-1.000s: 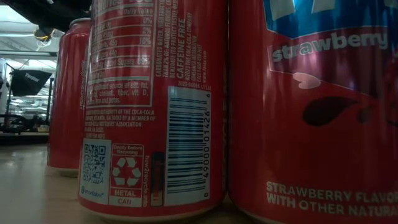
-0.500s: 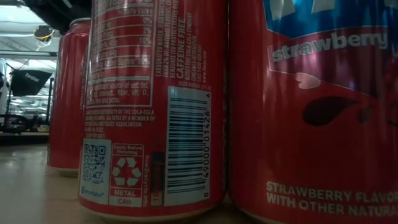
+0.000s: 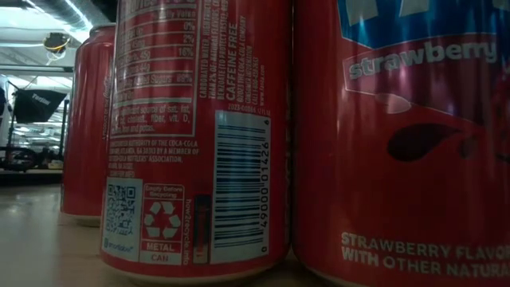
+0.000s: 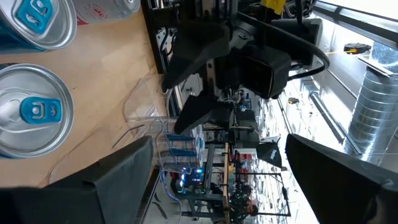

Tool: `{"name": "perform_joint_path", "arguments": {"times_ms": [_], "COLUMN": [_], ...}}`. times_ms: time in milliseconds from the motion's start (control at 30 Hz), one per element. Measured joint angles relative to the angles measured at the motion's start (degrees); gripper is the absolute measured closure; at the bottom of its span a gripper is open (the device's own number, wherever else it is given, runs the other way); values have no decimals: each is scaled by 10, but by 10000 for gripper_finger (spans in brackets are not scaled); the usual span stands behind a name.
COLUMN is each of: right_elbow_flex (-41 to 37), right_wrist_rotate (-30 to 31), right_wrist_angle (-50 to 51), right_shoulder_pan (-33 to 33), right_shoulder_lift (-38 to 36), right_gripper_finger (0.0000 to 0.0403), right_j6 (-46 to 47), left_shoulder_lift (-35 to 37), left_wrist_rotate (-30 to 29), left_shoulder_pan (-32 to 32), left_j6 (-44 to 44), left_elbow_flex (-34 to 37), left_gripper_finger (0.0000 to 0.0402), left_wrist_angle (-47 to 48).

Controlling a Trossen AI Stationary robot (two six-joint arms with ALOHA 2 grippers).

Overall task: Sort soda cans
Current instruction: Put the blue soda can into the left transparent bin

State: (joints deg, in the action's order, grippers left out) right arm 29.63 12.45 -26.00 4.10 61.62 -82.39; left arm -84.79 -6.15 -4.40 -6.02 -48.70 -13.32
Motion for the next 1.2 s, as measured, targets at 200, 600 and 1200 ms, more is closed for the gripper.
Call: {"name": "perform_joint_path", "arguments": {"times_ms": [200,600,1200], "right_elbow_flex": [0,0,0], "right_wrist_rotate": [1,24,67], "right_wrist_angle": [1,19,217], "right_shoulder_pan": [0,0,0], "right_shoulder_lift": [0,-8,-118], "right_gripper_finger": [36,36,36], "right_j6": [0,-1,61], "left_shoulder_lift": [-57,-118,-191], "left_wrist_rotate": [0,0,0], "left_shoulder_pan": [17,26,43], "left_j6": [1,-7,0], "left_elbow_flex": [-55,-135,-241], "left_gripper_finger": [114,114,114], "left_wrist_angle": [9,79,126]}}
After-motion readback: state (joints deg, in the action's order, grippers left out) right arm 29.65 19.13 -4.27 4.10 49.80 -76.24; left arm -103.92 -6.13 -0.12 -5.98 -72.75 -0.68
